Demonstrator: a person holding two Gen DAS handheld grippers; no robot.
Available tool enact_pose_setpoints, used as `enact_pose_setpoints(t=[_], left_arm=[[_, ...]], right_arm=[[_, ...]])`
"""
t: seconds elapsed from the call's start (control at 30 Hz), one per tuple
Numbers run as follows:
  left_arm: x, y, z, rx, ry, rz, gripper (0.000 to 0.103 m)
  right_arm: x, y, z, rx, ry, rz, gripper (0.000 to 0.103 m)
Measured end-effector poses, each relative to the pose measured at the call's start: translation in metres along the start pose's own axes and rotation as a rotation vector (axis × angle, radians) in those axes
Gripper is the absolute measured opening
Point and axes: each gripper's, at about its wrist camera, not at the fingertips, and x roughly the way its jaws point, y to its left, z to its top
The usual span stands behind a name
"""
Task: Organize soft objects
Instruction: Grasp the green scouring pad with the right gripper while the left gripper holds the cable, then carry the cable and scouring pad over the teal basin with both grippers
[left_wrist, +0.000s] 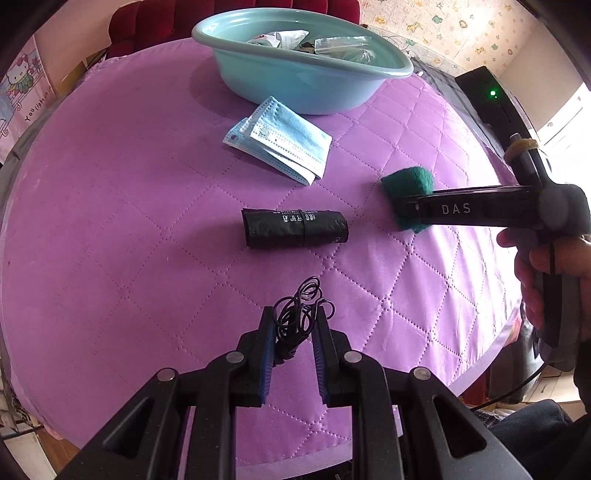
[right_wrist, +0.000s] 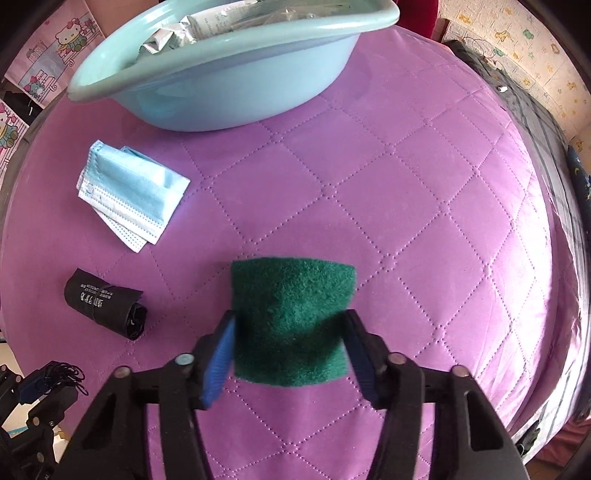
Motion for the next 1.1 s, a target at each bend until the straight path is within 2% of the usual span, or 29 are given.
enact_pose_setpoints(t=[0.03, 0.1, 0.67, 1.1], left_arm=[[0.000, 0.000, 0.000, 0.000, 0.002, -0.002, 0.020], [0.001, -0.001, 0.000, 0.006, 0.004, -0.004, 0.020], [-0.017, -0.010, 0.012, 0.080, -0.048, -0.020, 0.020], [-0.037, -0.017, 0.027, 0.131, -0.079, -0.017, 0.021]], right_arm=[[-0.001, -0.001, 0.000, -0.009, 0.003, 0.001, 0.036], [-0.004, 0.000, 0.003, -0.018, 0.002, 0.006, 0.009], [-0.036, -0.002, -0.008, 0.001, -0.042, 0.048, 0.009], [-0.069, -0.002, -0.022, -0.008, -0.080, 0.047, 0.009]])
